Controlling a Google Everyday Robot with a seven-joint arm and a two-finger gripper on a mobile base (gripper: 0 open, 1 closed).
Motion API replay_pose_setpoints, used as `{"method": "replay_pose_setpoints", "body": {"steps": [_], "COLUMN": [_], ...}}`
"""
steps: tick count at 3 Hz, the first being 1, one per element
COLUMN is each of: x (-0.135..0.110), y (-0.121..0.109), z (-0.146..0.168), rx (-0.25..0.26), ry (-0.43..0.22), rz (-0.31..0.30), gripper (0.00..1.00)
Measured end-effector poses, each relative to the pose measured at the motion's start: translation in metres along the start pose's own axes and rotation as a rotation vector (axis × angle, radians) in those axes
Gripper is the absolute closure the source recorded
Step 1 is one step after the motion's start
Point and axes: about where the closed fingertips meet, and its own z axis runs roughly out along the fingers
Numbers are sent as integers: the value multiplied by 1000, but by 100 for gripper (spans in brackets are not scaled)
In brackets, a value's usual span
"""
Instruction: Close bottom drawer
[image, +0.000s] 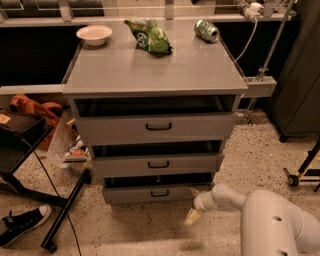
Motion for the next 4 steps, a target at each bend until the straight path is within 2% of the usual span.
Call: {"method": "replay_pose_setpoints", "body": {"steps": [4], "x": [0], "y": [-8], "z": [3], "rx": [8], "ry": [4], "rz": [3], "gripper": [0]}}
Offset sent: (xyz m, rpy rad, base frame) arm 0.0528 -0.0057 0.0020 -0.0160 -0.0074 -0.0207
